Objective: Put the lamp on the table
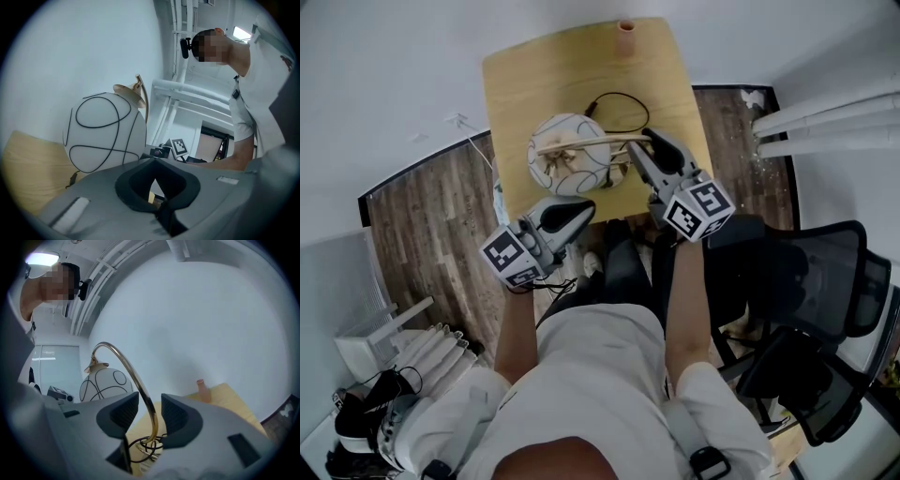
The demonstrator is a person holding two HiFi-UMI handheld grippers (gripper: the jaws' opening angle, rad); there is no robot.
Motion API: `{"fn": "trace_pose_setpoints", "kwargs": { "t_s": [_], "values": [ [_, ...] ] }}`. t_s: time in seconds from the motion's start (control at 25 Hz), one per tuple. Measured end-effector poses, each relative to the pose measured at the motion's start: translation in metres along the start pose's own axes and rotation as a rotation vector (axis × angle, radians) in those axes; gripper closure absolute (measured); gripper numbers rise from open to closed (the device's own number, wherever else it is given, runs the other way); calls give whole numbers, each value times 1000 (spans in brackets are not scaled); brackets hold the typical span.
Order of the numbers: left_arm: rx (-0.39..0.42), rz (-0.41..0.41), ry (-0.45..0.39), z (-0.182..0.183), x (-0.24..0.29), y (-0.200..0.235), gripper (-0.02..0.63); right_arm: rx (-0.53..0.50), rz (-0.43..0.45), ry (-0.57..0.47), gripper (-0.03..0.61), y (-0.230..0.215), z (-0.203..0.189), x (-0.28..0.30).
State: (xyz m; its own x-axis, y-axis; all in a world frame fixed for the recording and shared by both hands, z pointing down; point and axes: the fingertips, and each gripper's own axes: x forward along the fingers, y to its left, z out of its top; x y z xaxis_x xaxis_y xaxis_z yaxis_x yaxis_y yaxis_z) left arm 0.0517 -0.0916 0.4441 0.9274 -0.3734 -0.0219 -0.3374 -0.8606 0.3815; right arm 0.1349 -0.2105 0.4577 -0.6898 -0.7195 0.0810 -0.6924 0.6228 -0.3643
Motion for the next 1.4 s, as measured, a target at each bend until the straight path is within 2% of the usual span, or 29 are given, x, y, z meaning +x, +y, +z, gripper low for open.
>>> {"fn": "trace_pose_setpoints", "kwargs": {
  "t_s": [0.28, 0.44, 0.48, 0.72, 1.0, 1.4],
  "values": [
    [15, 2, -13, 8, -3, -3, 614, -9, -33, 7, 430, 6, -5, -25],
    [24, 3, -15, 13, -3, -6, 614, -20, -45, 10, 475, 15, -6, -39],
    [26, 3, -18, 15, -5, -7, 614, -22, -45, 9, 507, 18, -5, -41],
    [51, 11, -28, 24, -11, -10, 614, -70, -2, 15, 578, 43, 5, -53],
    [76, 56, -48, 43, -24, -16, 614, -106, 50, -17, 578, 85, 29, -65],
    [102, 130, -70, 61, -48, -24, 614, -126, 60, -60, 578, 123, 50, -80]
  ]
}}
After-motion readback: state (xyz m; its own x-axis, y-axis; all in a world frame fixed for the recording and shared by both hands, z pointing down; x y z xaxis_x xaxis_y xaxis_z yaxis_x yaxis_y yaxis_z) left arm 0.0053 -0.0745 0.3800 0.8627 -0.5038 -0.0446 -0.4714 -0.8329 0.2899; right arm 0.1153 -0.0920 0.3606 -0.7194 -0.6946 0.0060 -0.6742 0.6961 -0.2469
